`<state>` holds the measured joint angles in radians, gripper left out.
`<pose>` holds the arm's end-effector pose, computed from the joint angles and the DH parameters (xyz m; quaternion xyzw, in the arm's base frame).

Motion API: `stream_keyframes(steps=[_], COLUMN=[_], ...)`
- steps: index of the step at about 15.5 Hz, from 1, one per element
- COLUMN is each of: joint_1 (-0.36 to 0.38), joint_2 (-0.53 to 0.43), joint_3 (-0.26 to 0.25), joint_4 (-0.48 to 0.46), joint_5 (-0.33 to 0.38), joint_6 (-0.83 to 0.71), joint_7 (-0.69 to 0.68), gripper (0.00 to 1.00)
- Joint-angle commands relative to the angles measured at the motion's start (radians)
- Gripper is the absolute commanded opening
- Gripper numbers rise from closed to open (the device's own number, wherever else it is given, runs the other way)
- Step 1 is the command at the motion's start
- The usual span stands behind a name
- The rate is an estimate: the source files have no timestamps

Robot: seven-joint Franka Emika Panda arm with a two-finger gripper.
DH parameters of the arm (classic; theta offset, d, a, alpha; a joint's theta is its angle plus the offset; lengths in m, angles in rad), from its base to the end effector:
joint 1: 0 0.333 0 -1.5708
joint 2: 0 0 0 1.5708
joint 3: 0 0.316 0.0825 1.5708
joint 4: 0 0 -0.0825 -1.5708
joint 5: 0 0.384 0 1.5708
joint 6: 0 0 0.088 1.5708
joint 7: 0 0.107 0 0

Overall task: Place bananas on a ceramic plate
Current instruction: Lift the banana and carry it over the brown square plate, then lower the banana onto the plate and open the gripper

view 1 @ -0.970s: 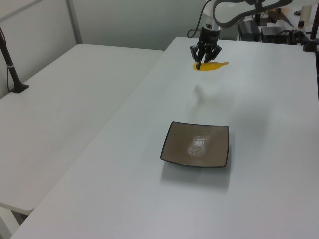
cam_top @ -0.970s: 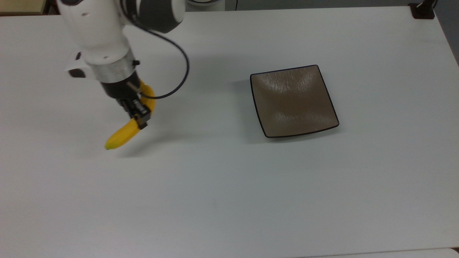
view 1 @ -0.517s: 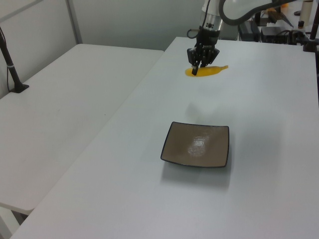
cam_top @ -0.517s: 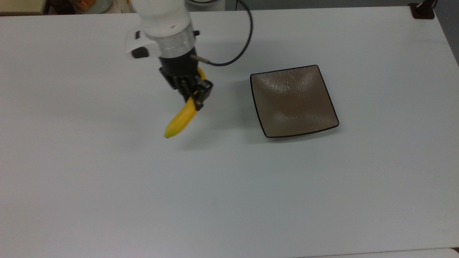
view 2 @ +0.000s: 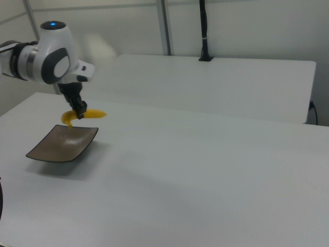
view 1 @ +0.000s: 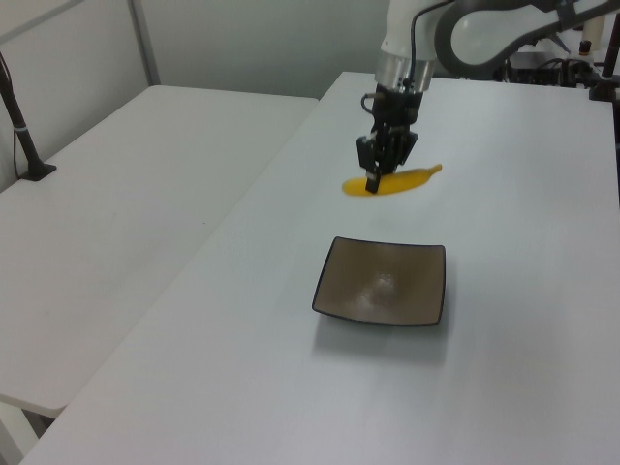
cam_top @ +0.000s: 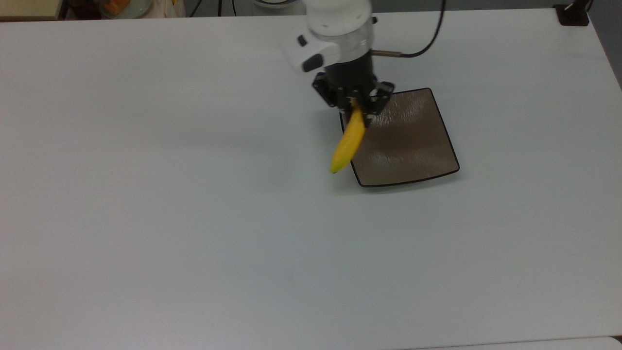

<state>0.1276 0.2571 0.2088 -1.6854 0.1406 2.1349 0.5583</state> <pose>0.6193 0.2107 0.4709 -0.9803 0.1468 -0.0499 0.1222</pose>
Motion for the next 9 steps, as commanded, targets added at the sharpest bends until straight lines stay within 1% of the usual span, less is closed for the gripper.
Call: stream_keyframes(steps=[1,2,3,4,5,9], joint_1=[0.05,0.061,0.076,0.095,0.102,0.099], joint_2=[0.004,0.016,0.025,0.034,0.036,0.036], joint_3=[0.009,0.009,0.009,0.01,0.011,0.011], joint_4=[-0.028,-0.03,-0.031,-0.033,-0.031,-0.023], joint_5=[-0.024,-0.026,-0.03,-0.044,-0.053,-0.055], joint_6=[0.016,0.017,0.017,0.016,0.016,0.003], joint_7=[0.002,0.0,-0.003,-0.001,0.002,-0.001], gripper=[0.33,0.41,0.61,0.87,1.0,1.0])
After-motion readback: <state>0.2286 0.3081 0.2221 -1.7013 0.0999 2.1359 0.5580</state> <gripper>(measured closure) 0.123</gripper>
